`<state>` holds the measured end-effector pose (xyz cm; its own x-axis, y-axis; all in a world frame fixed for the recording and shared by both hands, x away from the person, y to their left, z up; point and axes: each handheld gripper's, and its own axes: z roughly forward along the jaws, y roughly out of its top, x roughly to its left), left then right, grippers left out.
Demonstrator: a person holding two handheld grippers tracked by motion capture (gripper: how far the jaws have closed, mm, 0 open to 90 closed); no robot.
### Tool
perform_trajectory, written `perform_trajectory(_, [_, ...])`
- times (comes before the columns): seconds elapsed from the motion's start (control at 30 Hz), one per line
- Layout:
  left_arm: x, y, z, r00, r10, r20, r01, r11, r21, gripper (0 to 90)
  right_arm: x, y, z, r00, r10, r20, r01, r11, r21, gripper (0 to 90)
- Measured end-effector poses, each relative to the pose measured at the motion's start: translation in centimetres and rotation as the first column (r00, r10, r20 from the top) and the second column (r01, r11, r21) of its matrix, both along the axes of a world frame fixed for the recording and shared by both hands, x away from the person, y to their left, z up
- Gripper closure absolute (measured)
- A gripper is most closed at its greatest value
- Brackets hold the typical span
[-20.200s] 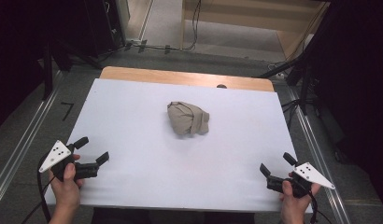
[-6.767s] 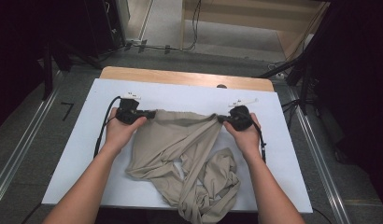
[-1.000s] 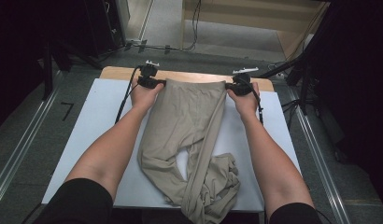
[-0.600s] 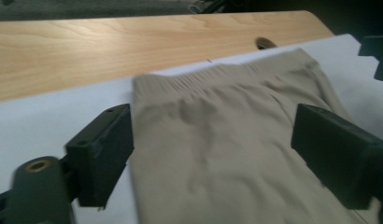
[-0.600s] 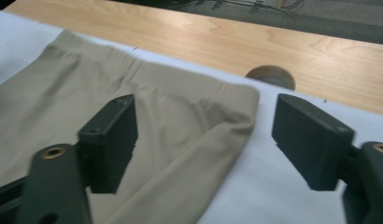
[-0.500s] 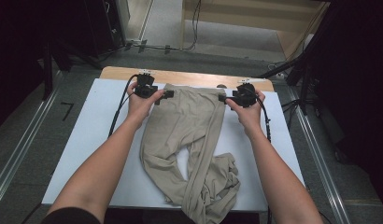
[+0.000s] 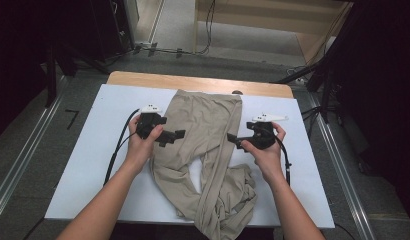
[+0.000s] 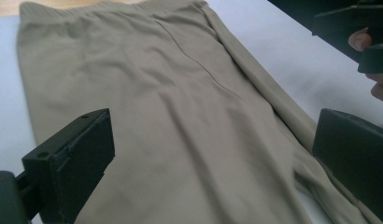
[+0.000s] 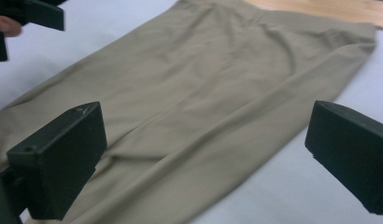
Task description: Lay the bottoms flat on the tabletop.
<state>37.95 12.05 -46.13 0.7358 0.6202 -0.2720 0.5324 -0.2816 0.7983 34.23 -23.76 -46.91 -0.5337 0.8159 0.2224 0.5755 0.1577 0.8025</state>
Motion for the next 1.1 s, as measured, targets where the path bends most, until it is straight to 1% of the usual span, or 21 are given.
perform_trajectory(0.07, [-1.6,0.3,-0.2,0.9999,-0.014,0.009,0.014,0.9999,0.0,0.0,-1.6,0.6,-0.1,0.9997,0.023,0.005,-0.023,0.9997,0.004,0.0])
perform_trajectory(0.17, [-3.8,0.6,-0.6,0.9993,-0.032,0.022,0.031,0.9994,0.018,0.0,-3.9,1.5,-0.5,0.9987,0.047,0.019,-0.047,0.9985,-0.03,0.0])
perform_trajectory(0.23, [-5.1,1.0,-0.9,0.9989,-0.042,0.023,0.041,0.9991,0.003,0.0,-5.3,2.1,-0.7,0.9982,0.057,0.017,-0.057,0.9976,-0.039,0.0])
perform_trajectory(0.3, [-6.3,1.4,-1.3,0.9987,-0.045,0.023,0.045,0.999,-0.002,0.0,-6.5,2.7,-0.7,0.9974,0.067,0.024,-0.066,0.9958,-0.063,0.0])
perform_trajectory(0.37, [-7.4,1.7,-1.6,0.9985,-0.047,0.027,0.047,0.9989,-0.004,0.0,-7.7,3.2,-0.7,0.9967,0.076,0.03,-0.074,0.9951,-0.065,0.0])
perform_trajectory(0.43, [-8.6,2.1,-1.7,0.9981,-0.057,0.026,0.057,0.9983,-0.016,0.0,-8.8,3.7,-0.5,0.9962,0.079,0.037,-0.077,0.9951,-0.062,0.0])
perform_trajectory(0.5, [-9.7,2.5,-1.9,0.9981,-0.054,0.029,0.055,0.9982,-0.024,0.0,-10.0,4.3,-0.3,0.9955,0.082,0.047,-0.079,0.9949,-0.063,4.3])
perform_trajectory(0.53, [-10.3,2.7,-1.9,0.9979,-0.058,0.031,0.059,0.9978,-0.032,0.0,-10.6,4.5,-0.3,0.9945,0.088,0.057,-0.084,0.9943,-0.066,4.4])
perform_trajectory(0.6, [-11.3,3.1,-2.1,0.9972,-0.065,0.035,0.066,0.9973,-0.03,0.0,-11.7,5.0,-0.2,0.9928,0.102,0.064,-0.098,0.9935,-0.057,7.1])
perform_trajectory(0.63, [-11.7,3.3,-2.1,0.997,-0.069,0.034,0.07,0.9969,-0.036,0.0,-12.2,5.4,-0.2,0.9924,0.108,0.058,-0.104,0.9923,-0.067,9.5])
perform_trajectory(0.67, [-12.1,3.6,-2.2,0.997,-0.071,0.031,0.072,0.996,-0.052,0.0,-12.6,5.6,-0.1,0.9913,0.118,0.058,-0.112,0.9897,-0.089,12.2])
perform_trajectory(0.7, [-12.4,3.8,-2.3,0.9972,-0.069,0.028,0.071,0.9956,-0.061,0.0,-13.0,5.8,0.1,0.9913,0.116,0.063,-0.109,0.9895,-0.095,13.3])
perform_trajectory(0.73, [-12.7,3.8,-2.4,0.997,-0.073,0.026,0.074,0.9961,-0.049,0.0,-13.4,6.0,0.2,0.9914,0.118,0.058,-0.112,0.9897,-0.089,15.0])
perform_trajectory(0.77, [-13.0,3.9,-2.4,0.9965,-0.08,0.027,0.081,0.9961,-0.036,0.0,-13.7,6.2,0.2,0.991,0.124,0.052,-0.119,0.9891,-0.087,19.0])
perform_trajectory(0.8, [-13.2,3.9,-2.5,0.9963,-0.082,0.026,0.083,0.9962,-0.029,0.0,-14.1,6.5,0.1,0.9909,0.126,0.048,-0.121,0.9882,-0.094,21.5])
perform_trajectory(0.83, [-13.5,3.8,-2.7,0.9963,-0.082,0.024,0.083,0.9963,-0.024,0.0,-14.5,6.9,0.0,0.9908,0.13,0.038,-0.125,0.9865,-0.106,22.6])
perform_trajectory(0.87, [-13.7,3.7,-2.9,0.9965,-0.082,0.017,0.082,0.9966,-0.007,0.0,-14.8,7.3,-0.3,0.9901,0.139,0.025,-0.135,0.9838,-0.118,23.3])
perform_trajectory(0.93, [-14.1,3.4,-3.4,0.9958,-0.092,-0.006,0.092,0.9957,0.008,0.8,-15.4,8.0,-0.9,0.9891,0.147,0.006,-0.144,0.9781,-0.15,24.1])
perform_trajectory(1.0, [-14.5,3.2,-3.7,0.9966,-0.08,-0.019,0.08,0.9963,0.029,5.0,-15.8,8.4,-1.6,0.9875,0.156,-0.021,-0.157,0.974,-0.163,24.0])
perform_trajectory(1.03, [-14.7,3.1,-3.8,0.9969,-0.075,-0.025,0.076,0.9963,0.04,7.0,-16.0,8.6,-2.0,0.9875,0.154,-0.033,-0.158,0.9711,-0.179,24.4])
perform_trajectory(1.1, [-14.8,2.9,-4.0,0.9975,-0.066,-0.027,0.067,0.9963,0.054,11.7,-16.2,8.8,-2.8,0.9893,0.137,-0.051,-0.145,0.9595,-0.242,28.4])
